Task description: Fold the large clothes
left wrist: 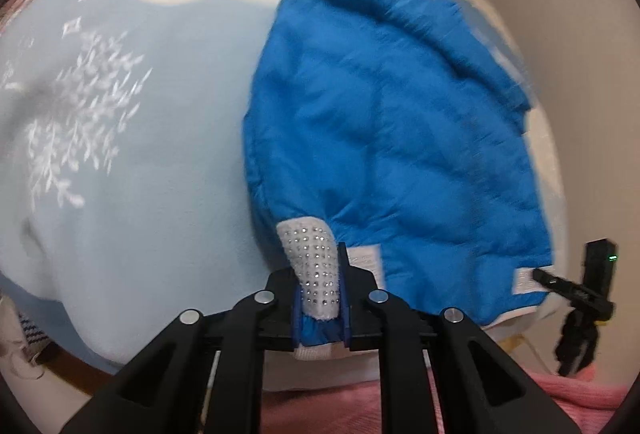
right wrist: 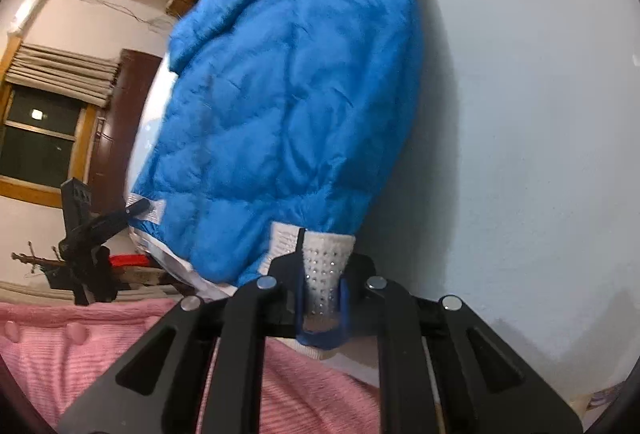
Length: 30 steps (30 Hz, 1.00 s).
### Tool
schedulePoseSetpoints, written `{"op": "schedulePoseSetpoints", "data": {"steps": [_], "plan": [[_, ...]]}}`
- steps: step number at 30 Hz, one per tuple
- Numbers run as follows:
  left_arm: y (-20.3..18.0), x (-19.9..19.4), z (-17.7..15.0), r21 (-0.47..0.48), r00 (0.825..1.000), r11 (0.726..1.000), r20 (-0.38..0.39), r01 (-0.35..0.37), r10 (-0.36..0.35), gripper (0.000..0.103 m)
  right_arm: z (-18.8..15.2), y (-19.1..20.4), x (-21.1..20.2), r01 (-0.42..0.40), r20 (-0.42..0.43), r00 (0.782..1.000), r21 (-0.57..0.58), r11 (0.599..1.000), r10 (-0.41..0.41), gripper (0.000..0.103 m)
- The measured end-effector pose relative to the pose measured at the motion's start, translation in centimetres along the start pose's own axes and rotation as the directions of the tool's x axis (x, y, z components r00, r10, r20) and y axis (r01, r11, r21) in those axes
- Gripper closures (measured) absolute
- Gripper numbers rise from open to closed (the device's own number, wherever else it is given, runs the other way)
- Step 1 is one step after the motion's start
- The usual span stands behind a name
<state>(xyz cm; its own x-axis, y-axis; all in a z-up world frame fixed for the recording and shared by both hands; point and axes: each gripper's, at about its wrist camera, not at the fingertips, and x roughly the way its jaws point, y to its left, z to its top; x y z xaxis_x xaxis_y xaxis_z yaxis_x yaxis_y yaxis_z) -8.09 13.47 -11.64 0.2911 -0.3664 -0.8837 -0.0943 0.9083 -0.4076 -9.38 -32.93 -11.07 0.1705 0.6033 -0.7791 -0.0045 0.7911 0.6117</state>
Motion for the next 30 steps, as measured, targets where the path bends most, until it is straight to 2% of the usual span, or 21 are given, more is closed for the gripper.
{"op": "schedulePoseSetpoints", "data": {"steps": [3,8,12,18,25,30], "plan": [[-1.2,-2.4,2.1,0.006,0.996,0.997,0.049,0.076,-0.076,0.089,1.3,1.3,-1.7,-0.049,0.048,0.998,-0.002,0.999,0.049,0.092],[-2.5,-4.7,5.0,0.025,0.984,0.989,0.097,0.147,-0.149,0.089,4.2,3.3,-4.5,-0.09,0.109,0.99,-0.023,0.996,0.092,0.093],[-3.9,-5.9,9.0,0.038,0.967,0.978,0.144,0.205,-0.208,0.089,7.9,4.1,-6.6,-0.126,0.148,0.981,-0.019,0.992,0.127,0.093],[-5.9,-6.9,15.2,0.083,0.944,0.969,0.22,0.235,-0.247,0.089,14.7,4.0,-8.3,-0.173,0.194,0.967,0.024,0.985,0.165,0.092],[-7.5,-5.0,24.0,0.108,0.919,0.952,0.253,0.285,-0.303,0.089,23.1,3.1,-7.4,-0.21,0.212,0.958,0.062,0.976,0.193,0.092],[-8.8,-1.6,29.9,0.112,0.925,0.957,0.251,0.266,-0.286,0.088,29.1,1.5,-5.7,-0.221,0.198,0.96,0.099,0.97,0.198,0.092]]}}
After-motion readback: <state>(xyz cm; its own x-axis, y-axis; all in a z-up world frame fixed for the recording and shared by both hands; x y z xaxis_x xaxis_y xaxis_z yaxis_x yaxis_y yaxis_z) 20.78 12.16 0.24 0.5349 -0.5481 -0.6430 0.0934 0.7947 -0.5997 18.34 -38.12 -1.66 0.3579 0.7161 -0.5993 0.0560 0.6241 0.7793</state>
